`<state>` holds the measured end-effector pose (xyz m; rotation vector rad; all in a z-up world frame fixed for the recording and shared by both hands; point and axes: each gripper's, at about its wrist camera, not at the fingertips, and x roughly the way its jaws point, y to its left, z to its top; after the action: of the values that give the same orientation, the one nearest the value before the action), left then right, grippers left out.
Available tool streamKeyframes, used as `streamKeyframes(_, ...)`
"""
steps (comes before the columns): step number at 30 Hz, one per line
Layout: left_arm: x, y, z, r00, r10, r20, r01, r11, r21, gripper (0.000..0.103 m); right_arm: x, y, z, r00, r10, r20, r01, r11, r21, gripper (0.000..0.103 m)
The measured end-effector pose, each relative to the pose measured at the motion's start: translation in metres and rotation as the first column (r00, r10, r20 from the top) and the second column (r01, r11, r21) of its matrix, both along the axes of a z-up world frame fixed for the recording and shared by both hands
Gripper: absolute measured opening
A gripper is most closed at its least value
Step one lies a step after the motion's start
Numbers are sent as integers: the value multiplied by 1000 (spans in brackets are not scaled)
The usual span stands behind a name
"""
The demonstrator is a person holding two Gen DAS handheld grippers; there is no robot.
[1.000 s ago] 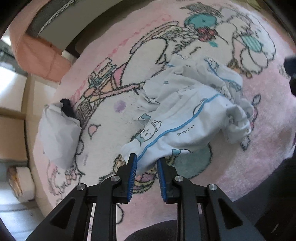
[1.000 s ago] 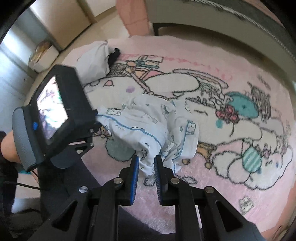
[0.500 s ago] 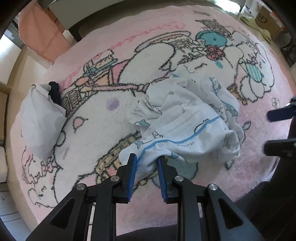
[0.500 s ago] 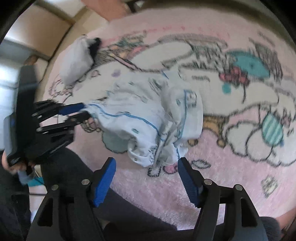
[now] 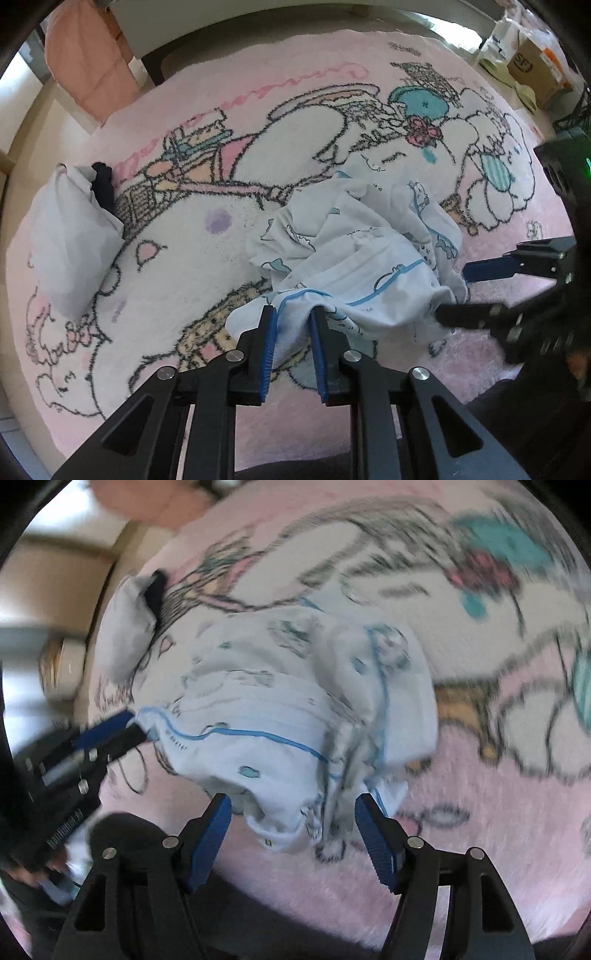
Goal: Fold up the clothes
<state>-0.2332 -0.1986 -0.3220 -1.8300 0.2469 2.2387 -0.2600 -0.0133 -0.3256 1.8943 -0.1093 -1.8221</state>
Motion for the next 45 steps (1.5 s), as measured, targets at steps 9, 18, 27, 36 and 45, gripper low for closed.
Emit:
streamKeyframes(9, 2, -3, -2, 1000, -5, 13, 5, 1000, 9, 16, 23, -53, -17, 947, 280, -161, -241, 944, 226, 69)
streamKeyframes(18, 3, -7, 3, 1000, -11, 13, 11, 1000, 10, 16, 21, -51, -28, 950, 267, -161, -223, 942, 250, 25)
streamKeyframes(27, 8, -7, 14, 1000, -22, -5, 22, 1000, 1, 16, 20, -44, -9, 935, 267, -234, -213, 950, 230, 20)
streamKeyframes(36, 14, -8, 41, 998, -33, -60, 34, 999, 12, 16, 21, -47, 31, 909, 284, -305, -214, 946, 242, 18)
streamKeyframes(45, 38, 5, 55, 984, -129, -123, 134, 991, 29, 17, 18, -49, 87, 862, 348, -367, -284, 934, 219, 18)
